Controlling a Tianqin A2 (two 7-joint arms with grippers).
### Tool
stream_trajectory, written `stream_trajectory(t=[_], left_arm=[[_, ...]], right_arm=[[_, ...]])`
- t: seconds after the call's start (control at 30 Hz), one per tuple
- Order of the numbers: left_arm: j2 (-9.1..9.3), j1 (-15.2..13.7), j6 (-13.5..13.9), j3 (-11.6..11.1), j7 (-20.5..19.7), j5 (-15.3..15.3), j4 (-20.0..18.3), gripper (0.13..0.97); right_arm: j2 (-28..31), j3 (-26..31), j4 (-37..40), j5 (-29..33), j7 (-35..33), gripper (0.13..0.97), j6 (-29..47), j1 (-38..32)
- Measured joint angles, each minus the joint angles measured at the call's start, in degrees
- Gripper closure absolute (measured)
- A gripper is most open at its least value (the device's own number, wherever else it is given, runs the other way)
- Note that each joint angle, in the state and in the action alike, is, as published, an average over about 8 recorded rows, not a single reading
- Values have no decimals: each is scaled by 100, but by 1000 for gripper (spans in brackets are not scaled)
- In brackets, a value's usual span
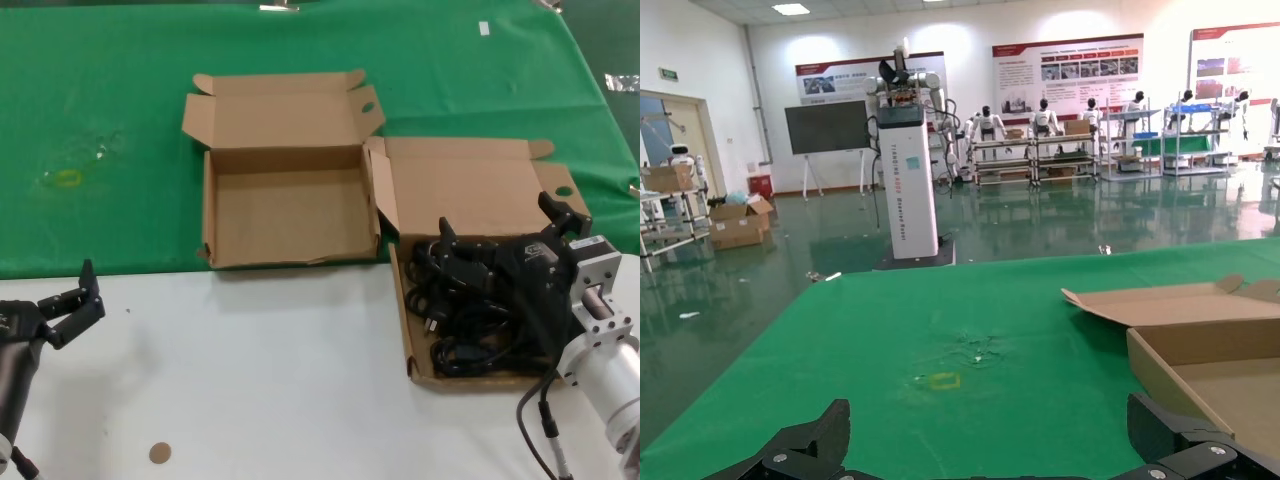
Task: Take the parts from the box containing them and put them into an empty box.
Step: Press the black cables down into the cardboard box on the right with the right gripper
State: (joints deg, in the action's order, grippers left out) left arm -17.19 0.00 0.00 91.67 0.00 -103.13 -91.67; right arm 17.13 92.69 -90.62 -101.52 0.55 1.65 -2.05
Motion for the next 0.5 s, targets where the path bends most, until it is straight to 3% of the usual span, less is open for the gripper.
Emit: stream_trajectory(t=[0.5], left_arm=[[0,0,0,0,0,0,0,132]], right_arm=[[0,0,0,0,0,129,0,0]])
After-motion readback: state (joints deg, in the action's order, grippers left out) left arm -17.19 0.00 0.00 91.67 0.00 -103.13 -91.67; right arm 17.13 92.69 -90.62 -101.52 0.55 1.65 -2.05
